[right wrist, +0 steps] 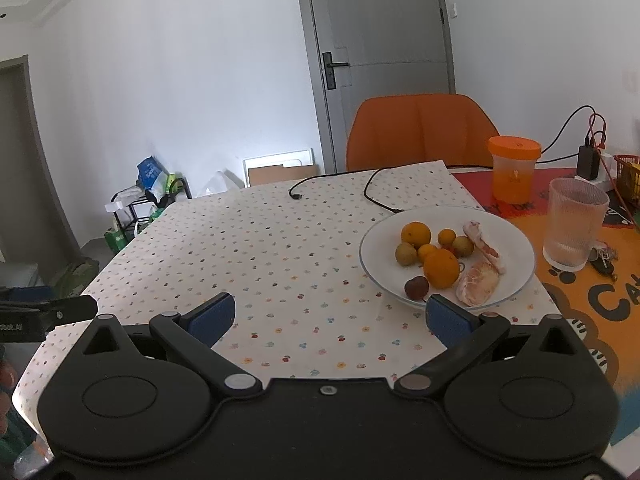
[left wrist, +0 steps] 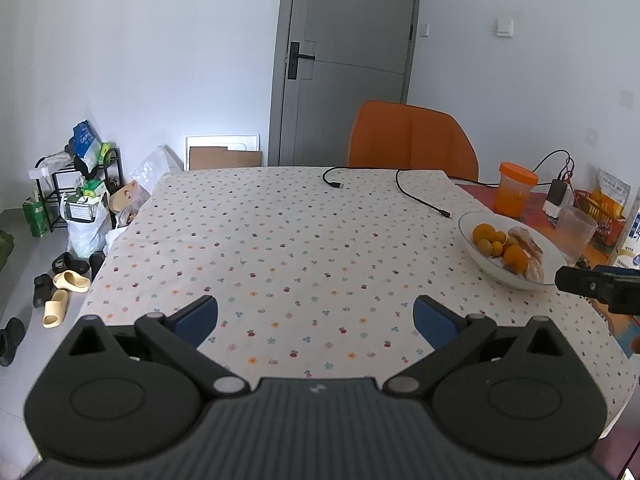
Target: Organize fruits
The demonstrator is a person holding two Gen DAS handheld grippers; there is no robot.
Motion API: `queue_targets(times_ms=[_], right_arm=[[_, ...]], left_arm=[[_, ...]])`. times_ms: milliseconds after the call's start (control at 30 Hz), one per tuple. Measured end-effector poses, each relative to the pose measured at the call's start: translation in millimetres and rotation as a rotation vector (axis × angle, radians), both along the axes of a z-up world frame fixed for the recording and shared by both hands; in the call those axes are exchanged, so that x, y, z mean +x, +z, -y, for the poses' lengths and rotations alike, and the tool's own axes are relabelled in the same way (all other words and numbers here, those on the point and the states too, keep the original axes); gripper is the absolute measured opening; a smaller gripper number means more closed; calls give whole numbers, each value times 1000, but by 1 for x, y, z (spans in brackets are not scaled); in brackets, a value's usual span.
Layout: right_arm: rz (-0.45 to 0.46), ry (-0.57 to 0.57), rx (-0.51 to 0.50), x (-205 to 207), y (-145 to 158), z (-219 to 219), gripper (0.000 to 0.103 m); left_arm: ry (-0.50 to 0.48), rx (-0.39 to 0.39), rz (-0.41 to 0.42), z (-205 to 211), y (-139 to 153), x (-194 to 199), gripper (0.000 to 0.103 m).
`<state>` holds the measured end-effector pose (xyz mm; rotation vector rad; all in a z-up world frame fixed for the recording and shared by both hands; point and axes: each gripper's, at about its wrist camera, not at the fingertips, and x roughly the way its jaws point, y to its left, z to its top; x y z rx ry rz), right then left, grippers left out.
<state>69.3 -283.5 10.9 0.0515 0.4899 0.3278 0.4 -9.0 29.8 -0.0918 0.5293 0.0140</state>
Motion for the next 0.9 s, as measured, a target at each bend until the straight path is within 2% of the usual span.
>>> queue_targets(times_ms=[900], right_arm=[[9, 8, -4, -1, 3, -2, 103]], left_arm=[[25, -2, 0, -6, 0, -1, 103]])
